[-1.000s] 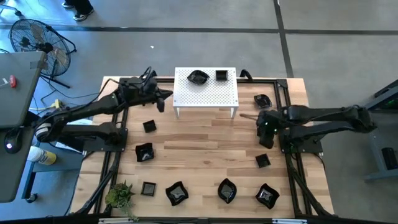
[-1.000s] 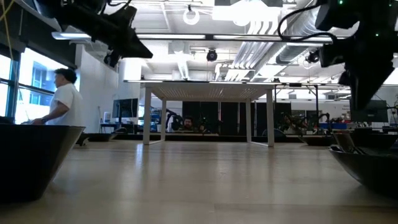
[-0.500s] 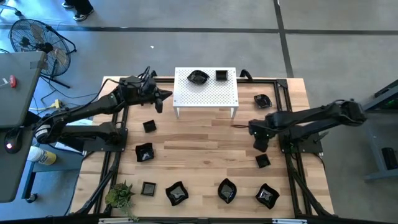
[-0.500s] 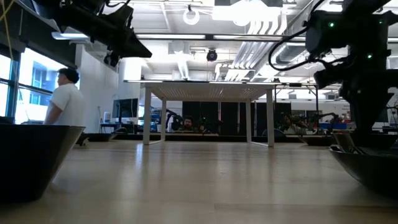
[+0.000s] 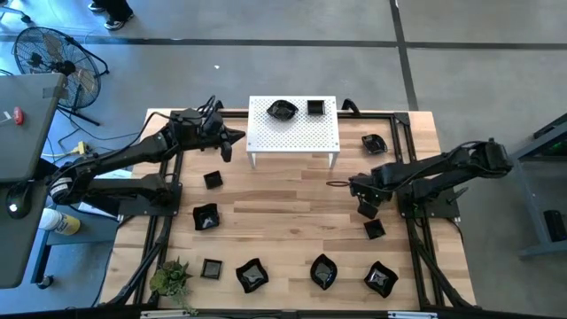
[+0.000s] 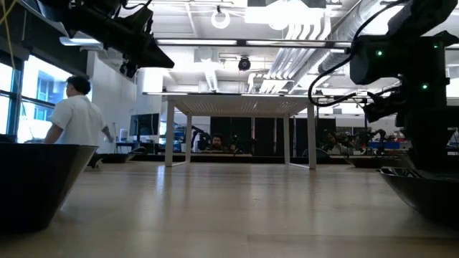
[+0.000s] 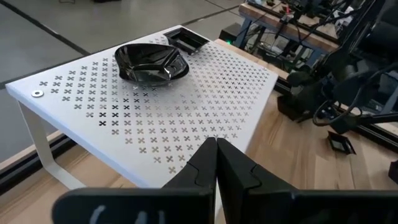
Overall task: Pick & Place Mini shaped plates
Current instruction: Put the distorted square plate on the shelf
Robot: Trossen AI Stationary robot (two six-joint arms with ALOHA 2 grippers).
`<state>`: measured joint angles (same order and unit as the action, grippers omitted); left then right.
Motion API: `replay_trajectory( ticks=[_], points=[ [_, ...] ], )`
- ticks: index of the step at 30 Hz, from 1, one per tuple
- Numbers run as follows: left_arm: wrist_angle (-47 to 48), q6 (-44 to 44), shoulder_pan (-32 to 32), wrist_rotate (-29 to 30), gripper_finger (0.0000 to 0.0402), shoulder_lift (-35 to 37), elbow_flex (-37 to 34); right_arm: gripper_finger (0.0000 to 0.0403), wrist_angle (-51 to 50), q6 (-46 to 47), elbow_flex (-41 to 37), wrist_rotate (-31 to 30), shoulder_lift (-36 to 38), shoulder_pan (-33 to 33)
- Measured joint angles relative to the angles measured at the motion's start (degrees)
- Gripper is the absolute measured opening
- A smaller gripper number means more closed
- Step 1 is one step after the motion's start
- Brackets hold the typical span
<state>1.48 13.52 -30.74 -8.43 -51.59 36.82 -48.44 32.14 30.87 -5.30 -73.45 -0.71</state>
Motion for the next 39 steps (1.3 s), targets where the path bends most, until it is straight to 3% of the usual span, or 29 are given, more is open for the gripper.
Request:
replay_trajectory(
  ticks=[5,12,24,29,34,39],
  points=[
    [0.0,0.0,0.0,-0.1,0.0001,0.0,0.0,0.0006,-0.4,0.4,2.3,1.9,0.4,0.0],
    [0.0,0.0,0.0,-1.5,0.0001,0.0,0.0,0.0006,-1.5,1.1,11.1,7.9,0.7,0.0],
    [-0.1,-1.3,0.0,-1.5,0.0001,0.0,0.0,0.0013,-7.5,10.1,45.0,7.3,-0.7,-2.0],
    [-0.1,-1.4,0.0,-1.3,0.0001,0.0,0.0,0.0013,-9.5,7.5,63.1,3.1,-10.8,-5.1],
    [0.0,-1.8,0.0,-1.1,0.0001,0.0,0.0,0.0013,-19.7,2.5,80.5,2.5,-25.2,-8.8],
    [0.0,-2.8,0.0,-1.5,0.0001,0.0,0.0,0.0013,-28.0,-2.3,93.1,2.2,-36.8,-12.2]
  ],
)
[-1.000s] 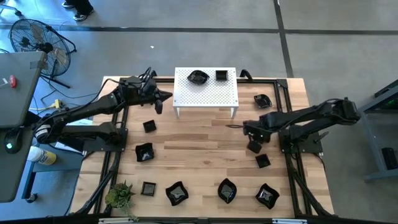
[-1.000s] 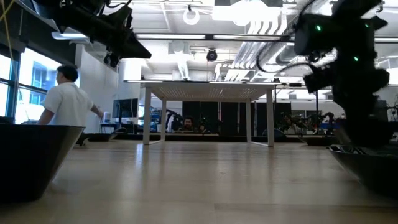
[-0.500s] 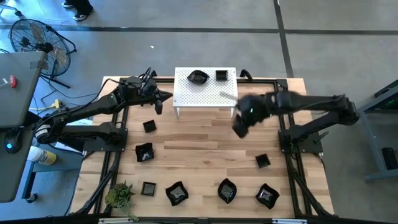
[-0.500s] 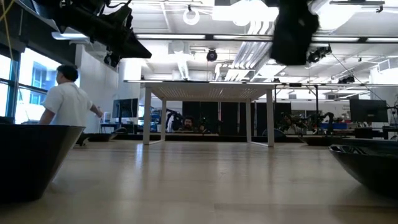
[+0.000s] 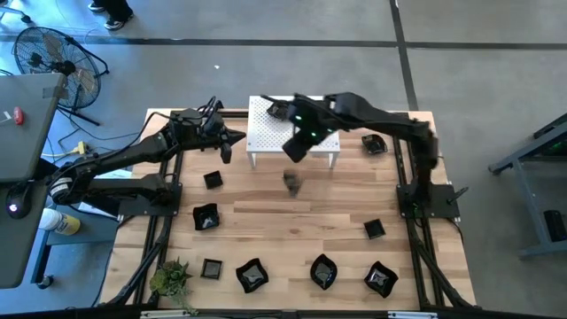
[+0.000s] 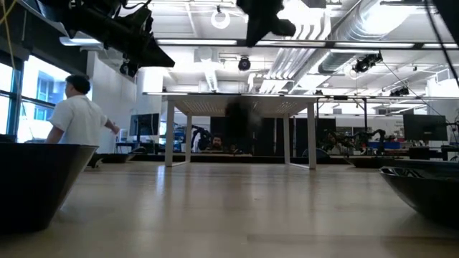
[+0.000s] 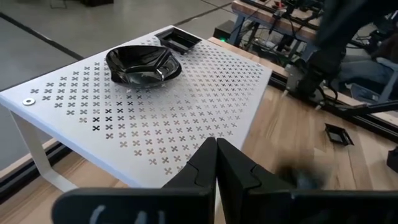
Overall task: Pick & Place Mini shaped plates
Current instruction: Put the distorted square plate on the shelf
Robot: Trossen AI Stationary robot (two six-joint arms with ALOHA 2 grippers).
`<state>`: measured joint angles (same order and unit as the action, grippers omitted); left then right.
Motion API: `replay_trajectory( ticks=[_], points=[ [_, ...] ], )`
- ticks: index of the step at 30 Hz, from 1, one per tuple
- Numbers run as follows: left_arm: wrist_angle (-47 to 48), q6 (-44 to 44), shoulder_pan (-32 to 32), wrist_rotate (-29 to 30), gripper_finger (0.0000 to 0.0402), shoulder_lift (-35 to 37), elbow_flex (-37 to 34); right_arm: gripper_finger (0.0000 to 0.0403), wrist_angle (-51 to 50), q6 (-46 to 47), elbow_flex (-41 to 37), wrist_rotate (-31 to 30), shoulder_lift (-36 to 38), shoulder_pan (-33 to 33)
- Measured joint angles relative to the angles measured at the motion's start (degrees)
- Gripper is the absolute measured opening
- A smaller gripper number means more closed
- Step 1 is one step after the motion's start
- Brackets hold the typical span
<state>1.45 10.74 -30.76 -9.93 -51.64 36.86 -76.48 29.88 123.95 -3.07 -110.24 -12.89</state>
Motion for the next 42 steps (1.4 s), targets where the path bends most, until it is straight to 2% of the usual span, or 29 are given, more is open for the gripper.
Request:
replay_trajectory(
  ticks=[6,11,15,18,22,29,33,37,42],
  points=[
    [0.1,-0.6,0.0,0.0,0.0001,0.0,0.0,0.0014,-5.1,-4.5,8.0,0.1,-6.7,-1.2],
    [2.1,-0.5,0.0,-0.1,0.0001,0.0,0.0,0.0010,-7.1,-7.3,9.1,0.3,-5.7,1.0],
    [4.1,-0.5,0.0,-1.6,0.0001,0.0,0.0,0.0002,-5.4,-7.0,6.3,-2.4,-2.5,4.0],
    [4.8,-1.7,0.0,-3.7,0.0001,0.0,0.0,0.0002,-1.1,-5.0,0.2,-2.7,0.5,6.3],
    [5.1,-3.6,0.0,-6.1,0.0001,0.0,0.0,0.0002,8.0,-1.0,-13.1,-2.0,6.6,9.3],
    [8.8,-2.4,0.0,-8.2,0.0001,0.1,0.0,0.0003,35.1,4.2,-41.1,2.6,19.8,14.8],
    [11.6,-2.5,0.1,-9.4,0.0001,1.3,0.0,0.0011,47.2,9.0,-52.7,3.7,23.6,17.3],
    [15.3,-0.3,0.5,-11.0,0.0000,1.3,0.1,0.0036,55.1,15.1,-58.2,3.8,23.5,20.5],
    [24.4,-6.6,5.2,-11.2,0.0000,1.1,-0.1,0.0094,57.1,21.5,-59.1,0.2,20.3,25.7]
  ],
)
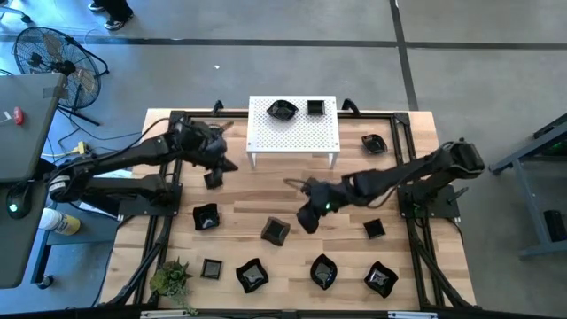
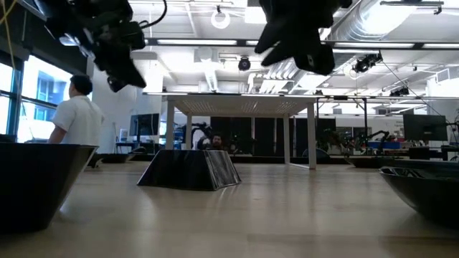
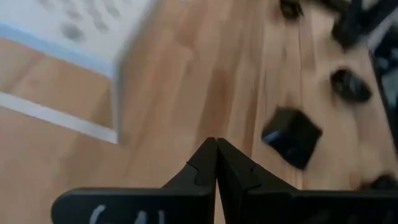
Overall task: Pick & Place Mini shaped plates
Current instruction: Put the distorted square plate on the shelf
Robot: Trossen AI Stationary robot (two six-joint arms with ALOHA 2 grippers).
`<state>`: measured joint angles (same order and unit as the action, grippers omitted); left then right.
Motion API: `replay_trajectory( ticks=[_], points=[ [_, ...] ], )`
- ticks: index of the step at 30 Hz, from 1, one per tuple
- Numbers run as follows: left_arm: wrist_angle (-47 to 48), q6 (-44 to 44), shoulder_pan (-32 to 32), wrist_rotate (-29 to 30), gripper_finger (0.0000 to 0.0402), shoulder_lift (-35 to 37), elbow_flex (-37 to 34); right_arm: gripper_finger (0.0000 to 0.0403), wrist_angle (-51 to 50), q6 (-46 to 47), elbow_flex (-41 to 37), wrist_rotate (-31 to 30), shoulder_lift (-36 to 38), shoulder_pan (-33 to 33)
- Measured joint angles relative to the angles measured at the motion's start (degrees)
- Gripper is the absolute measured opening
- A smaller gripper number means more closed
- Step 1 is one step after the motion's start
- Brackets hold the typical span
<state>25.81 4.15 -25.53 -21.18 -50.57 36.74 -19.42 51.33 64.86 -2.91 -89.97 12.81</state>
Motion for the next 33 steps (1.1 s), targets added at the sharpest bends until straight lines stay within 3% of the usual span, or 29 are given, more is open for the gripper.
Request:
replay_trajectory(
  ticks=[4,7,15,22,33],
  points=[
    [-4.9,0.0,5.4,-0.4,0.0001,-1.1,-3.9,0.0127,1.6,-0.8,1.7,-4.0,-4.1,4.0],
    [-10.7,2.0,9.5,-1.0,0.0000,-1.1,-8.0,0.0124,1.3,-0.8,3.9,-5.5,-8.2,5.5],
    [-27.6,6.7,18.1,5.2,0.0000,-2.8,-17.9,0.0015,1.1,-5.4,10.3,-2.3,-20.0,5.9],
    [-34.8,6.8,22.5,6.4,0.0000,-10.1,-18.2,0.0016,-0.1,-6.8,12.8,-1.5,-25.5,5.9],
    [-47.2,11.1,29.5,7.9,0.0000,-25.6,-16.9,0.0011,2.4,-7.9,12.2,2.1,-27.9,4.4]
  ],
)
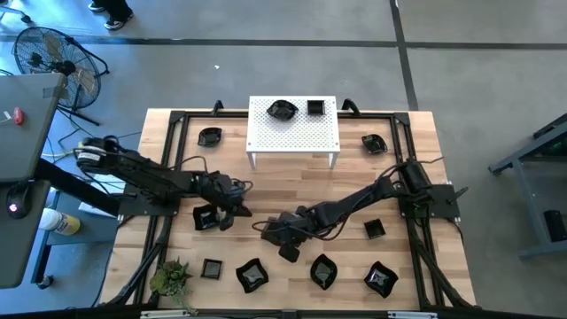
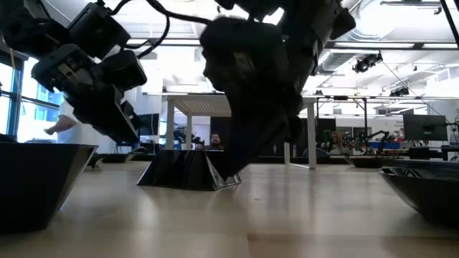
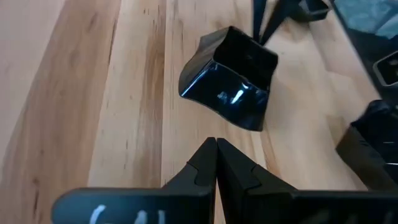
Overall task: Pick & Place Mini shaped plates
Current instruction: Put the distorted square plate on the shelf
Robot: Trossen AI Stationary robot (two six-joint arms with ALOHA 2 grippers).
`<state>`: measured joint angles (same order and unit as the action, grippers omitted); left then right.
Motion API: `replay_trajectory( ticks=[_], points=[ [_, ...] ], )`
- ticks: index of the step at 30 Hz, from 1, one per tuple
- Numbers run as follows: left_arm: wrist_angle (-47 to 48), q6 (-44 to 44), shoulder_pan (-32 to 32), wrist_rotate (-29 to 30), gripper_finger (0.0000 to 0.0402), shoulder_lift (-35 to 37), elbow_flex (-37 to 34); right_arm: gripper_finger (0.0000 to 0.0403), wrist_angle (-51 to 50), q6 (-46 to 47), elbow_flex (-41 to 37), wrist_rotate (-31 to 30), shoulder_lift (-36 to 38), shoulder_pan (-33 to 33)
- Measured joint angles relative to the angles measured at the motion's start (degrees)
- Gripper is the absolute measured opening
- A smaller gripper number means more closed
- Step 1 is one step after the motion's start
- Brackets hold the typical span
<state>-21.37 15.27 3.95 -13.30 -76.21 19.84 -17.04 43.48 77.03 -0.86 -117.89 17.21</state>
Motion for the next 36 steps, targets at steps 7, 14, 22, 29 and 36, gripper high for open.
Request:
replay_trajectory(
  ticks=[7,14,22,29,36],
  points=[
    [-0.1,0.0,1.0,2.3,0.0000,-4.4,3.0,0.0110,-5.7,4.0,6.4,0.1,2.2,2.2],
    [0.6,-0.5,1.0,2.5,0.0000,-4.6,3.1,0.0262,-9.8,8.8,11.3,-8.9,2.1,2.2],
    [0.6,-0.4,1.0,2.3,0.0000,-4.6,3.1,0.0365,-8.0,5.1,9.0,-10.2,1.9,-0.5],
    [0.8,-0.4,1.0,2.3,0.0000,-4.6,3.1,0.0396,-5.3,1.1,8.3,-12.3,1.6,-1.1],
    [1.0,-0.4,1.0,2.4,0.0000,-4.6,3.1,0.0400,-4.6,-1.2,8.3,-13.5,-1.3,-0.6]
  ],
)
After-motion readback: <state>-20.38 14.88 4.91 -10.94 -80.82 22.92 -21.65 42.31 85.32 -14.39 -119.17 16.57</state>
